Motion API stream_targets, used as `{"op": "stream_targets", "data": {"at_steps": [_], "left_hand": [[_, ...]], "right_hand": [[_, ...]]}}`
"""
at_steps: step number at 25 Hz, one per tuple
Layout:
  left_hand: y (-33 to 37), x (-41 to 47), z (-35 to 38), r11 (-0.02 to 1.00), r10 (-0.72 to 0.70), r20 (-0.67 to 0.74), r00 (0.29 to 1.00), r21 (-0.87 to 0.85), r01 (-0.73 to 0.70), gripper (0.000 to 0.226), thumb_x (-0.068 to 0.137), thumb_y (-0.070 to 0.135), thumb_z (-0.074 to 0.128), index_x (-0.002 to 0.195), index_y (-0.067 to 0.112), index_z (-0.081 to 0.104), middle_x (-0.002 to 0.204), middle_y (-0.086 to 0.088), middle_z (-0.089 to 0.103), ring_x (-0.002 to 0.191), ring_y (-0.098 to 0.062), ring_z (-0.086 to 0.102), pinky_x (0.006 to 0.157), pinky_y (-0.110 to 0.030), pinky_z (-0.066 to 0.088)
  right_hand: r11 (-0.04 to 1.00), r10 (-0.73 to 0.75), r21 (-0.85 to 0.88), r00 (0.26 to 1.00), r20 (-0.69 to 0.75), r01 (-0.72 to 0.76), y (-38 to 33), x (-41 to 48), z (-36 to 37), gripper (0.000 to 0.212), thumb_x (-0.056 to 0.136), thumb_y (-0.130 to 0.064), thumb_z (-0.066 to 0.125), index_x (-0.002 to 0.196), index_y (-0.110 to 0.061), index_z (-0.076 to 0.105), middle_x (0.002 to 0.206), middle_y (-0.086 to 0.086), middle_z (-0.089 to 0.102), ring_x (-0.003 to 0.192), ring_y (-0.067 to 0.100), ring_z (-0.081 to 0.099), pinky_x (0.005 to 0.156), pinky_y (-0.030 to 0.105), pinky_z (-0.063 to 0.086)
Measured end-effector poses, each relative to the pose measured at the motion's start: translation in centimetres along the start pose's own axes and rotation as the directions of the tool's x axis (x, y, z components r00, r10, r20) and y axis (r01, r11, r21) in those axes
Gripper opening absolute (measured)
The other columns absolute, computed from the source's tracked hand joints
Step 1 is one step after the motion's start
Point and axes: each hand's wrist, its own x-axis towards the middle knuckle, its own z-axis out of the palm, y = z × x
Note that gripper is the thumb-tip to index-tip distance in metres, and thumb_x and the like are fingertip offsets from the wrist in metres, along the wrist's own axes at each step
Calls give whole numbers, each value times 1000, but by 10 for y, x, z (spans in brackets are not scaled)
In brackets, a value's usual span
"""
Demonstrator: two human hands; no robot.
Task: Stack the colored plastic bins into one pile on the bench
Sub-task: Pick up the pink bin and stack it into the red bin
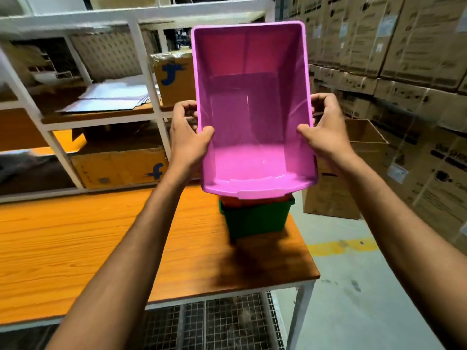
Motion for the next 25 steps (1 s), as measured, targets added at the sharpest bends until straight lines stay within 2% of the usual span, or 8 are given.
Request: {"op": "stream_targets", "data": {"at_steps": [6, 8, 13, 15, 17, 19, 21, 25], "left_hand": [[-33, 45, 34, 989, -98, 30, 995, 116, 94, 37, 82, 1, 66, 117, 8, 56, 104, 9, 57, 87, 4, 54, 76, -9, 46], [-42, 52, 44, 979, -155, 31, 987, 138, 149, 37, 83, 2, 67, 117, 11, 55, 99, 13, 56, 88, 2, 55, 78, -17, 50], [-66, 43, 63, 949, -251, -18, 968, 191, 250, 35, 84, -3, 66, 116, 10, 57, 91, 13, 57, 80, 3, 56, 70, -17, 49], [-72, 39, 66, 931, -308, -33, 951, 195, 308, 38, 85, 0, 68, 120, 9, 56, 93, 13, 56, 82, 1, 57, 69, -18, 51], [-77, 40, 68, 917, -353, -41, 935, 182, 354, 40, 86, 3, 70, 122, 11, 56, 96, 13, 56, 84, -1, 58, 68, -21, 52], [-78, 45, 68, 914, -370, -40, 928, 165, 371, 38, 86, 3, 70, 121, 12, 56, 95, 11, 57, 83, -1, 58, 64, -20, 50], [-79, 52, 65, 909, -384, -25, 923, 165, 382, 37, 86, 2, 70, 119, 13, 57, 96, 8, 59, 81, -3, 60, 62, -21, 49], [-93, 62, 60, 865, -488, -3, 873, 129, 485, 32, 82, -1, 68, 112, 10, 63, 97, -4, 68, 88, -21, 69, 73, -36, 59]], "right_hand": [[985, 120, 110, 988, 93, -130, 42, 67, 21, 46, 68, -6, 64, 111, -16, 54, 98, -1, 60, 83, 12, 60, 71, 34, 55], [979, 160, 109, 979, 124, -173, 54, 82, 25, 41, 73, -2, 68, 111, -15, 54, 93, -2, 59, 76, 11, 61, 67, 34, 56], [965, 205, 119, 956, 208, -233, 84, 91, 37, 31, 77, 9, 65, 92, -16, 57, 81, -4, 59, 66, 11, 60, 56, 27, 51], [952, 245, 124, 940, 238, -280, 94, 94, 42, 33, 69, 2, 67, 97, -14, 60, 82, -1, 63, 66, 12, 62, 53, 26, 50], [943, 272, 124, 930, 249, -309, 99, 99, 45, 50, 60, -6, 64, 110, -6, 62, 85, 3, 66, 66, 14, 64, 51, 24, 50], [939, 280, 133, 931, 235, -316, 99, 104, 46, 50, 65, -1, 64, 115, -3, 62, 86, 4, 67, 68, 14, 65, 53, 24, 51], [935, 296, 131, 929, 221, -329, 97, 109, 48, 41, 72, 9, 61, 111, -4, 63, 84, 2, 67, 67, 13, 64, 53, 24, 50], [922, 372, 24, 900, 225, -387, 97, 115, 59, 39, 62, 15, 53, 91, -2, 74, 65, 5, 63, 53, 15, 51, 53, 22, 41]]}}
